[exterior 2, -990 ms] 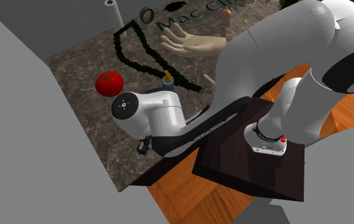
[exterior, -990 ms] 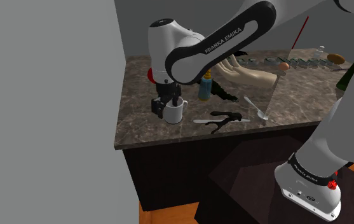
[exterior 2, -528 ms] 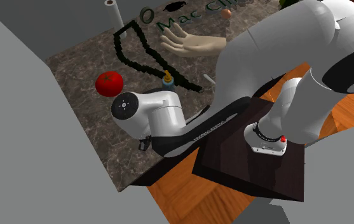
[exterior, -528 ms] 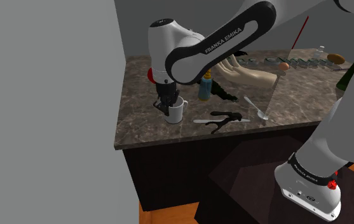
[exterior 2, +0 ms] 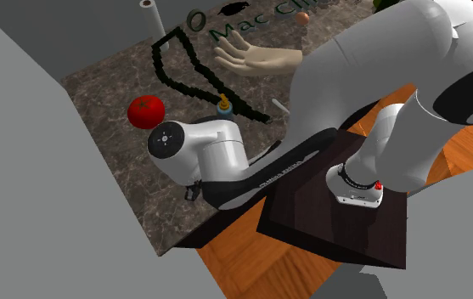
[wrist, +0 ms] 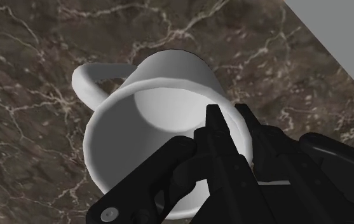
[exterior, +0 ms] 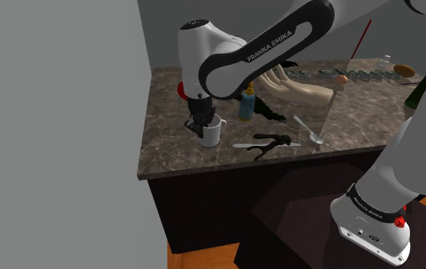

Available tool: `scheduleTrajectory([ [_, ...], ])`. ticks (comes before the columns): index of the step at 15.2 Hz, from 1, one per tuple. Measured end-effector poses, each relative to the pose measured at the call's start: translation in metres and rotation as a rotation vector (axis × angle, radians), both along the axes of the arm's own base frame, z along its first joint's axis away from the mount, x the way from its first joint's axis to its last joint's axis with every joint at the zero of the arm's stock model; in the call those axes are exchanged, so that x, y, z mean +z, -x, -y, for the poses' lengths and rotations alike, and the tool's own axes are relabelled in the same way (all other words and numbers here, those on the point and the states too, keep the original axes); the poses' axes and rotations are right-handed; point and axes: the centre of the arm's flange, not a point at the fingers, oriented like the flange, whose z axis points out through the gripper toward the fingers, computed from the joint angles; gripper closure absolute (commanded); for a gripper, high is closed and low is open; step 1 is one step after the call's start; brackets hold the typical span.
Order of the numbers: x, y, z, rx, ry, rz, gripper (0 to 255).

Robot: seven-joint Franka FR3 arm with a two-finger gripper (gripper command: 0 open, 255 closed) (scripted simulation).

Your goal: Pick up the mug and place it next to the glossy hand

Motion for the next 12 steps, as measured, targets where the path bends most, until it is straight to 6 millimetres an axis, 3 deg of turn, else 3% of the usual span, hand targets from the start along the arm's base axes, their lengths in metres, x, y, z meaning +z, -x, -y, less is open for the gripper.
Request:
scheduleTrajectory([
  [12,0.062,0.000,-0.001,0.000,0.000,0.000,255],
])
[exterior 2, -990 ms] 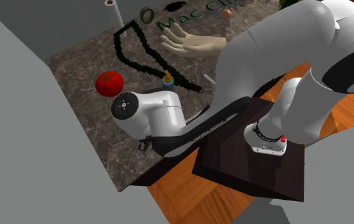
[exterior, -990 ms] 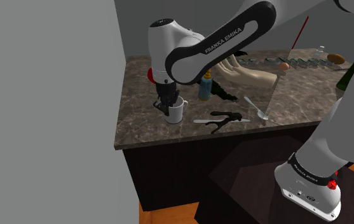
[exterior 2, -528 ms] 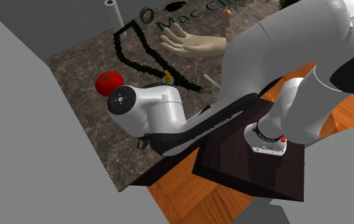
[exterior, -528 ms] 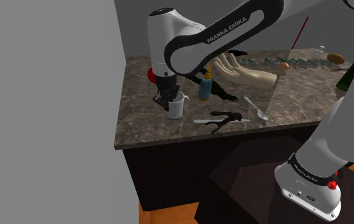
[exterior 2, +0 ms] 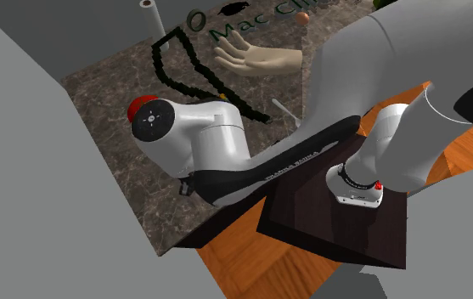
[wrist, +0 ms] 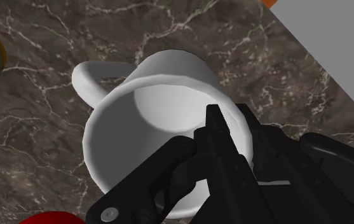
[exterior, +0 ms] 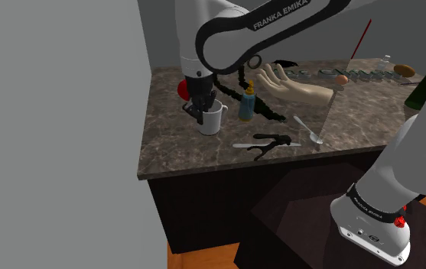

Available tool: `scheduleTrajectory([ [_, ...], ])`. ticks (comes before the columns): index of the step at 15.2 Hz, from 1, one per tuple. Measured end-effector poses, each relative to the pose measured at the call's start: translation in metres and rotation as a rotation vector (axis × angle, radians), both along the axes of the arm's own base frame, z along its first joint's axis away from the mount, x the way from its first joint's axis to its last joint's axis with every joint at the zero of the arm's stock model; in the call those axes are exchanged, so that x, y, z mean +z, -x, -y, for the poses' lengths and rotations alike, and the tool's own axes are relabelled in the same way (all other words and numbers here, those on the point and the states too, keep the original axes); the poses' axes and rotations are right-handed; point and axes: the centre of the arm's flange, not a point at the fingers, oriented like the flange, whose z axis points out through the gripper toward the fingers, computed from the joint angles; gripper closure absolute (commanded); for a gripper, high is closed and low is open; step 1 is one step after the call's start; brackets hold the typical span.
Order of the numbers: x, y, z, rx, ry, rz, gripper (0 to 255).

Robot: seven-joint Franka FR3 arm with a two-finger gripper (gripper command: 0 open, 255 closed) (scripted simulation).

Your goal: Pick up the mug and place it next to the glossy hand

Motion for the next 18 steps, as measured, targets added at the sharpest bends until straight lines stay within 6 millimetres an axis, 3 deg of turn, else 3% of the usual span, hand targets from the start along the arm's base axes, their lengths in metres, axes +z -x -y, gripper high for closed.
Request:
scheduleTrajectory([
  [18,0.097,0.000,0.001,0.000,0.000,0.000,255],
])
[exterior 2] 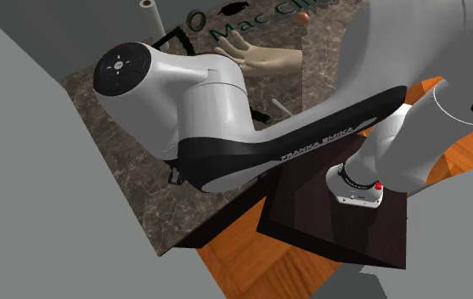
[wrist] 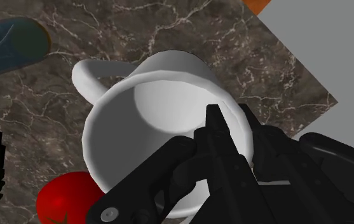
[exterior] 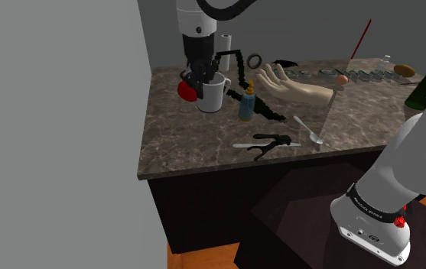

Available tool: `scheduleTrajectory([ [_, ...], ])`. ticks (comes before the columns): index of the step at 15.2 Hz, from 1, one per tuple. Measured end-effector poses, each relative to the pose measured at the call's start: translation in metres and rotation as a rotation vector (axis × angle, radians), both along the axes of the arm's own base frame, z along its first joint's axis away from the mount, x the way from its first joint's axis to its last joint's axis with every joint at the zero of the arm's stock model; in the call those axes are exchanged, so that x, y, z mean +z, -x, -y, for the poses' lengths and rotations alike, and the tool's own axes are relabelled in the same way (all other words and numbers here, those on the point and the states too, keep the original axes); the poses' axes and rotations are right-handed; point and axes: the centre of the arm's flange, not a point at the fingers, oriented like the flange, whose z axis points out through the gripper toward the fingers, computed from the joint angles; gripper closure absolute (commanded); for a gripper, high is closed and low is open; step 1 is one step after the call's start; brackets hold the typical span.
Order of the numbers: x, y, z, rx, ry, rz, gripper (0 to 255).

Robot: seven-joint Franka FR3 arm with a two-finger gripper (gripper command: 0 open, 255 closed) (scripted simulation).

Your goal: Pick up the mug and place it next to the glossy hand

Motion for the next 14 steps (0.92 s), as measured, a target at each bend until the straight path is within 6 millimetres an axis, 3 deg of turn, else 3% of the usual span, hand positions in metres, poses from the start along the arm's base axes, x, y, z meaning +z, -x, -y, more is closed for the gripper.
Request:
scheduleTrajectory([
  [7,0.035,0.000,-0.001,0.000,0.000,0.000,255],
  [10,0.040,0.007,0.026,-0.001,0.000,0.000,255],
  [14,0.040,0.021,0.077,-0.001,0.001,0.000,255],
])
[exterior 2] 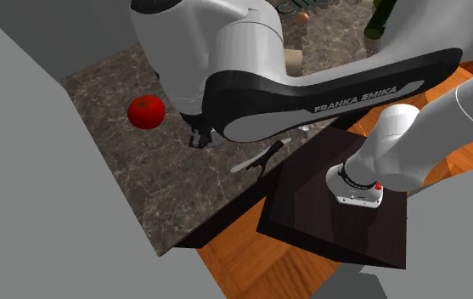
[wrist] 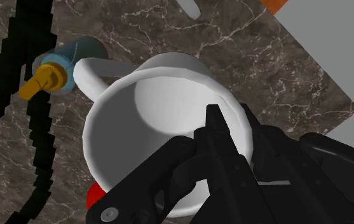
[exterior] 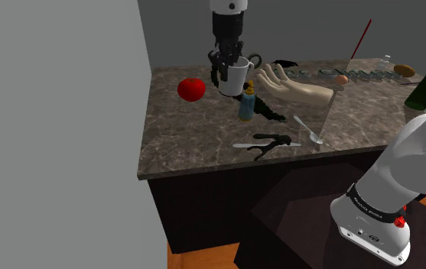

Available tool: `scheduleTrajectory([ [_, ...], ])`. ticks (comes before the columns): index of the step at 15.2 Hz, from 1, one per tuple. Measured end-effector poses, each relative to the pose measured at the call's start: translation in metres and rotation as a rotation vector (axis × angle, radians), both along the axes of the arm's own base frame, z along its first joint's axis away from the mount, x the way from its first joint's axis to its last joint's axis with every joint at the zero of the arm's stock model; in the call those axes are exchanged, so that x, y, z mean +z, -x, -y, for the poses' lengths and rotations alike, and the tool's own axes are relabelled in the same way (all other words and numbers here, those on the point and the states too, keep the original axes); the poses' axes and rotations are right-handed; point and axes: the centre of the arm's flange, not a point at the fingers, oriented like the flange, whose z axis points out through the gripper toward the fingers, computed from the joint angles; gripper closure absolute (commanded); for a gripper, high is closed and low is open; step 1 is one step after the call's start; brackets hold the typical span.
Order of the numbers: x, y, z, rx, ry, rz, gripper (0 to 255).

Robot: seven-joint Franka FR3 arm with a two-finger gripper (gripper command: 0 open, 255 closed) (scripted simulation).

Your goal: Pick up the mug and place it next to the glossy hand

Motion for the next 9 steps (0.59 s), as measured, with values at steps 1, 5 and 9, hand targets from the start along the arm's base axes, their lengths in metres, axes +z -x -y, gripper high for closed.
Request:
scheduleTrajectory([
  [1,0.004,0.002,0.012,0.000,0.000,0.000,255],
  [5,0.001,0.016,0.061,0.000,0.000,0.000,255],
  [9,0.001,0.029,0.110,0.000,0.000,0.000,255],
])
